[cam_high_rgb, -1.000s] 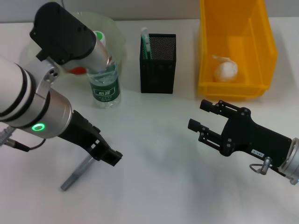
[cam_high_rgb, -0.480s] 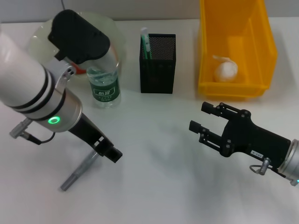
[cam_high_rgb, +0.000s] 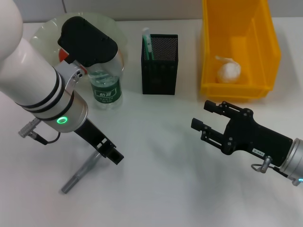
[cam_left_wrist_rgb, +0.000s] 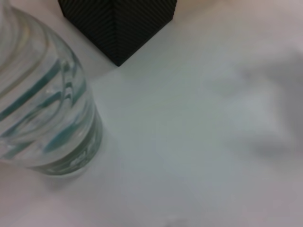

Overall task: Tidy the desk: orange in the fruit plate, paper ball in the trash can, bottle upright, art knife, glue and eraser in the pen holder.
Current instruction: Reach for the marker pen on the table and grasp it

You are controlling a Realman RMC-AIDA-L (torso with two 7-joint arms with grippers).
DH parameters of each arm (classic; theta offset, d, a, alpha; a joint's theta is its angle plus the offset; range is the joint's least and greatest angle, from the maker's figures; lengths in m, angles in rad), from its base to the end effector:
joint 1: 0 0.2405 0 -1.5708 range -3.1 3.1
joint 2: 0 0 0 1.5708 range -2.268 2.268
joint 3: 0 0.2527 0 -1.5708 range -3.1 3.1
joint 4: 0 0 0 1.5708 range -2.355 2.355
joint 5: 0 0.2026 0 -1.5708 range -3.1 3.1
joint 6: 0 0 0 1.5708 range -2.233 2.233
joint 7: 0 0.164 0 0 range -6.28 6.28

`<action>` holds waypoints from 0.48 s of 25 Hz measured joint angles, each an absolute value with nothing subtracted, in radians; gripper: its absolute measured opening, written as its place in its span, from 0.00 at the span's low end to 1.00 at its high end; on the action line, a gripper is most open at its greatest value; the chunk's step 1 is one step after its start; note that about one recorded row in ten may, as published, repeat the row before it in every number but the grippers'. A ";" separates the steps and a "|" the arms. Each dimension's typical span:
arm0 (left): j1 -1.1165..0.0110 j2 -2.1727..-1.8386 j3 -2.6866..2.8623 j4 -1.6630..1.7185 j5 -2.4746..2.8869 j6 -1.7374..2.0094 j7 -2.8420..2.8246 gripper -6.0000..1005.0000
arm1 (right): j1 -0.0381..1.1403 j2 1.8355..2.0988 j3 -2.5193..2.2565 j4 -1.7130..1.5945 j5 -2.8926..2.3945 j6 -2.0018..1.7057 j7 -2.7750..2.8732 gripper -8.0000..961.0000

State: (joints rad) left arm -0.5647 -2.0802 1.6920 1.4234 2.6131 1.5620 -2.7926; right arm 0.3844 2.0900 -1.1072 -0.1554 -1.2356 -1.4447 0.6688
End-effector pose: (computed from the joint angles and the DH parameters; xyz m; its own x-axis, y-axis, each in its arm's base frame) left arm -0.1781 0.3137 -0.0564 0.6848 0.6477 -0.3339 0.5044 -0.7520 -0.4244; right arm 0.2739 0.2693 -0.0756 0.6953 -0.1382 -0.7053 -0.4881 -0.8111 -0.3223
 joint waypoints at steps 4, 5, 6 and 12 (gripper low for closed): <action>-0.565 -2.080 1.692 1.422 2.622 1.555 -2.792 0.79 | 0.390 2.090 -1.106 -0.155 -1.236 -1.440 0.669 0.62; -0.565 -2.080 1.692 1.418 2.628 1.553 -2.792 0.79 | 0.392 2.090 -1.106 -0.155 -1.236 -1.438 0.669 0.62; -0.569 -2.080 1.692 1.398 2.640 1.550 -2.792 0.79 | 0.394 2.090 -1.106 -0.155 -1.236 -1.434 0.669 0.62; -0.590 -2.080 1.704 1.357 2.652 1.557 -2.793 0.79 | 0.396 2.089 -1.106 -0.155 -1.236 -1.418 0.674 0.62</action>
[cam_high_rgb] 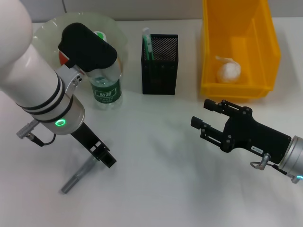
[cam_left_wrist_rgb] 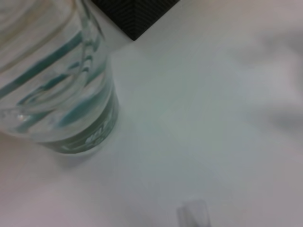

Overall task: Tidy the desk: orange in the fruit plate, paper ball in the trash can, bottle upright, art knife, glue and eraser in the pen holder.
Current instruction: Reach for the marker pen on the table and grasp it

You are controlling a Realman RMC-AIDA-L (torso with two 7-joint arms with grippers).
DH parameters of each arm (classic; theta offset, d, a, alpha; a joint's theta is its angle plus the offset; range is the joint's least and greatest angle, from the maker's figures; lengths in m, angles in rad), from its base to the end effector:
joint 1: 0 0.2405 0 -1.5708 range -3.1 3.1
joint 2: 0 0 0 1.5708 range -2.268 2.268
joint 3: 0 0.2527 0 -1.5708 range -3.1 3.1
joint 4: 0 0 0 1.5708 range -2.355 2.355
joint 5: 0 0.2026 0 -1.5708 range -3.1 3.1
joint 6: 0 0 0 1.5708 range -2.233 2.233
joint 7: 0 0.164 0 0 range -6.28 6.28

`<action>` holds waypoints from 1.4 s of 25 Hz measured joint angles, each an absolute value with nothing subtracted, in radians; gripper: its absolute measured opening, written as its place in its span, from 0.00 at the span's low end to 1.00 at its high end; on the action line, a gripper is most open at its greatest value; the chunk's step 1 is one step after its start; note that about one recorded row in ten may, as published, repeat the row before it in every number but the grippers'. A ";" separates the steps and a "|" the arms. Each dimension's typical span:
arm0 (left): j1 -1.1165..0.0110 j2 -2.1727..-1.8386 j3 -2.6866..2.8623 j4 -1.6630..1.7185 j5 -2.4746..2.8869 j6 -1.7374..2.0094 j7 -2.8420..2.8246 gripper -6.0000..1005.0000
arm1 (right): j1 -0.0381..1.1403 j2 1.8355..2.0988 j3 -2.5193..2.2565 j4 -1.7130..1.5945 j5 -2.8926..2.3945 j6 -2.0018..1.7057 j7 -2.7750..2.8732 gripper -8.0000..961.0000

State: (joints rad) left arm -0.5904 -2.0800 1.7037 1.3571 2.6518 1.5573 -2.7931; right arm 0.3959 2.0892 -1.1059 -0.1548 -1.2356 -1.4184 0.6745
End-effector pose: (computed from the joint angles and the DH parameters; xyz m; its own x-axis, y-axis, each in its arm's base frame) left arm -0.1895 0.3169 -0.0592 0.6521 0.6552 -0.3814 0.4897 -0.7481 -0.4478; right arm 0.2748 0.2743 -0.0767 0.7048 -0.1466 -0.6941 -0.4921 -0.8057 -0.3296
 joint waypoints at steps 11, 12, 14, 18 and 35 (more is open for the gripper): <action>-0.604 -2.080 1.731 1.343 2.663 1.569 -2.791 0.79 | 0.397 2.089 -1.106 -0.142 -1.236 -1.419 0.677 0.62; -0.605 -2.080 1.732 1.337 2.663 1.568 -2.791 0.79 | 0.397 2.089 -1.106 -0.141 -1.236 -1.419 0.677 0.62; -0.608 -2.080 1.732 1.326 2.663 1.566 -2.791 0.79 | 0.397 2.089 -1.106 -0.140 -1.236 -1.419 0.677 0.62; -0.610 -2.080 1.732 1.319 2.663 1.559 -2.791 0.79 | 0.397 2.090 -1.106 -0.139 -1.236 -1.420 0.678 0.62; -0.619 -2.080 1.744 1.295 2.663 1.549 -2.789 0.55 | 0.397 2.091 -1.106 -0.136 -1.236 -1.426 0.678 0.62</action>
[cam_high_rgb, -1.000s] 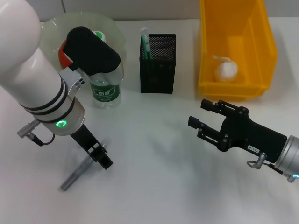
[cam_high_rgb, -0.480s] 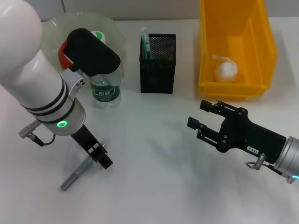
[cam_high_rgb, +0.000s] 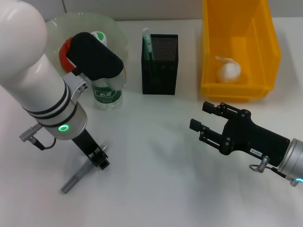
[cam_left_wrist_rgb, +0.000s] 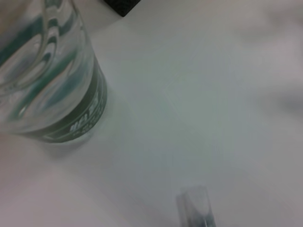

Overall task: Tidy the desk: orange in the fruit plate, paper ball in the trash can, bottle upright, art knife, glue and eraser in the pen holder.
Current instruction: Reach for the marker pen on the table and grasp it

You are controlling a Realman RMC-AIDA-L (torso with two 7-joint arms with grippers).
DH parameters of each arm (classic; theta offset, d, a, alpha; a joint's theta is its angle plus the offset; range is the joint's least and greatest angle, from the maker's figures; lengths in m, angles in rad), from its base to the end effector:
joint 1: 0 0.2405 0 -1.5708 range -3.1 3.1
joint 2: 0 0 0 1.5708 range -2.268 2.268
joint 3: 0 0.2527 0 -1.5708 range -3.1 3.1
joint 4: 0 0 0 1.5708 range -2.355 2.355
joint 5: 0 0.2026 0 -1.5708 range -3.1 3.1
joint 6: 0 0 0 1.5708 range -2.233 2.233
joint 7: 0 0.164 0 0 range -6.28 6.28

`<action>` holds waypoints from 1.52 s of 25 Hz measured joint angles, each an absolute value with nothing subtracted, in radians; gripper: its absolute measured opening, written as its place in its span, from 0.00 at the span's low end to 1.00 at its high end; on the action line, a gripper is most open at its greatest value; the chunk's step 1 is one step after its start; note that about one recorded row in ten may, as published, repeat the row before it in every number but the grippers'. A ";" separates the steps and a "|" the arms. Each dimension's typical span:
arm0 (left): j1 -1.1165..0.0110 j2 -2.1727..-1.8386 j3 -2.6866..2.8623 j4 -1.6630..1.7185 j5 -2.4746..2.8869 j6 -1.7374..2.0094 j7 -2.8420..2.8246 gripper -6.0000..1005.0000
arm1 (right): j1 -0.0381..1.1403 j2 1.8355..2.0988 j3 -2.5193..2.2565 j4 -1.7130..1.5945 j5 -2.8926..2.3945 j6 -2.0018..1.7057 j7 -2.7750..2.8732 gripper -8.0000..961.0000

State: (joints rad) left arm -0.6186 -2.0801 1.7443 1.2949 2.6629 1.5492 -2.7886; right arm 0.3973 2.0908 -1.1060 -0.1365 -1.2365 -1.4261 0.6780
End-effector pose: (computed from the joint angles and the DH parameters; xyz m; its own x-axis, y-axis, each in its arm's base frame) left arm -0.1958 0.3152 -0.0672 0.6345 0.6350 -0.4406 0.4632 -0.7688 -0.4410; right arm 0.2747 0.2708 -0.0793 0.6943 -0.1630 -0.7010 -0.5038 -0.8056 -0.3117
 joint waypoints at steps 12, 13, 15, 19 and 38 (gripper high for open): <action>-0.618 -2.080 1.744 1.297 2.664 1.540 -2.789 0.45 | 0.397 2.091 -1.106 -0.135 -1.236 -1.428 0.678 0.62; -0.618 -2.080 1.744 1.296 2.666 1.538 -2.789 0.45 | 0.397 2.091 -1.106 -0.135 -1.236 -1.428 0.678 0.62; -0.618 -2.080 1.745 1.295 2.669 1.536 -2.789 0.44 | 0.397 2.091 -1.106 -0.135 -1.236 -1.428 0.678 0.62; -0.619 -2.080 1.745 1.295 2.672 1.536 -2.788 0.43 | 0.397 2.091 -1.106 -0.134 -1.236 -1.428 0.679 0.62; -0.618 -2.080 1.771 1.291 2.674 1.529 -2.780 0.34 | 0.397 2.091 -1.106 -0.124 -1.236 -1.428 0.680 0.62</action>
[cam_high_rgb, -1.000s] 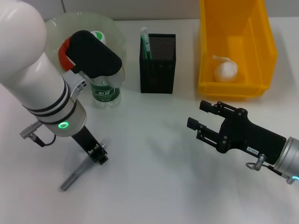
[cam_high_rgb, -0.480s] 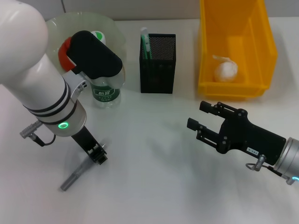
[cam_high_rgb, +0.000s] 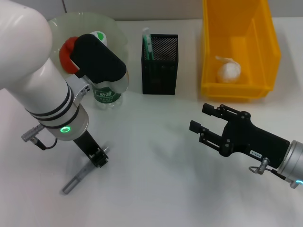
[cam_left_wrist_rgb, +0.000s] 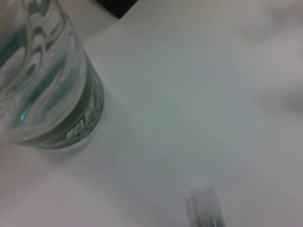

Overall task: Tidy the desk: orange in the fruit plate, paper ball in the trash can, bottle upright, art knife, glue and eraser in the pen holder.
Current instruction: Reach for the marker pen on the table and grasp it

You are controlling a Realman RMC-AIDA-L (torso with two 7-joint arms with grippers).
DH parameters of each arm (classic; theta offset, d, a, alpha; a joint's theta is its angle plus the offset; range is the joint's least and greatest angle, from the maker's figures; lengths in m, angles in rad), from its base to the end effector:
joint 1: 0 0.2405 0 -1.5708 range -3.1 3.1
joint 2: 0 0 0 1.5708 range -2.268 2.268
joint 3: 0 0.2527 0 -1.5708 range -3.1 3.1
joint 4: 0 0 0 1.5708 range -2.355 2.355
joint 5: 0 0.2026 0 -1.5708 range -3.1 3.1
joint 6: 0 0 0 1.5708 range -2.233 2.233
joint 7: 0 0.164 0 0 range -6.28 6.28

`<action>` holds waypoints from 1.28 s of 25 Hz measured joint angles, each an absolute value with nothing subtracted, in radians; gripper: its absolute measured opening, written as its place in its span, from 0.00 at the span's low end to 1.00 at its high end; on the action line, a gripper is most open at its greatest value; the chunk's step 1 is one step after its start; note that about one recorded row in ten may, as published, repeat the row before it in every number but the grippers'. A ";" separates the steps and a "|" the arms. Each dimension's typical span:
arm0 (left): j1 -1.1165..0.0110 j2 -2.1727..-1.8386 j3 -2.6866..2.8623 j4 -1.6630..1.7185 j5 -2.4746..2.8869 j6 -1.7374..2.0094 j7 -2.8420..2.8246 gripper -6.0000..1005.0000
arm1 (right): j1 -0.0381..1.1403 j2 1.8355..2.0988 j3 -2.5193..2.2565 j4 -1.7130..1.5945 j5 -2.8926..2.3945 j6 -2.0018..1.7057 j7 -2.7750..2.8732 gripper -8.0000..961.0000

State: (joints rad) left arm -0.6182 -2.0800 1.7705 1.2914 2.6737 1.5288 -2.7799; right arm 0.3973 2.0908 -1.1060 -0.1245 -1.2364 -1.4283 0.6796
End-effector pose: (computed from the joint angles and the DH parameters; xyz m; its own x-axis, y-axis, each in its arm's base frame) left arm -0.1965 0.3154 -0.0705 0.6473 0.6120 -0.4544 0.4328 -0.7858 -0.4418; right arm 0.2755 0.2686 -0.0806 0.6889 -0.1746 -0.7035 -0.5127 -0.8035 -0.3026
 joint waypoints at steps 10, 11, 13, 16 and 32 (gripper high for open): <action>-0.617 -2.080 1.783 1.292 2.674 1.528 -2.781 0.32 | 0.397 2.091 -1.106 -0.120 -1.236 -1.429 0.680 0.62; -0.617 -2.080 1.783 1.292 2.674 1.528 -2.781 0.32 | 0.397 2.091 -1.106 -0.120 -1.236 -1.430 0.680 0.62; -0.617 -2.080 1.783 1.292 2.674 1.529 -2.781 0.31 | 0.397 2.091 -1.106 -0.120 -1.236 -1.431 0.680 0.62; -0.616 -2.080 1.786 1.291 2.674 1.528 -2.780 0.29 | 0.397 2.091 -1.106 -0.118 -1.236 -1.437 0.680 0.62; -0.618 -2.080 1.789 1.276 2.675 1.524 -2.780 0.21 | 0.397 2.091 -1.106 -0.114 -1.236 -1.444 0.680 0.62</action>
State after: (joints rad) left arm -0.6176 -2.0800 1.7886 1.2761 2.6753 1.5238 -2.7795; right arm 0.3967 2.0908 -1.1060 -0.1142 -1.2364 -1.4436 0.6795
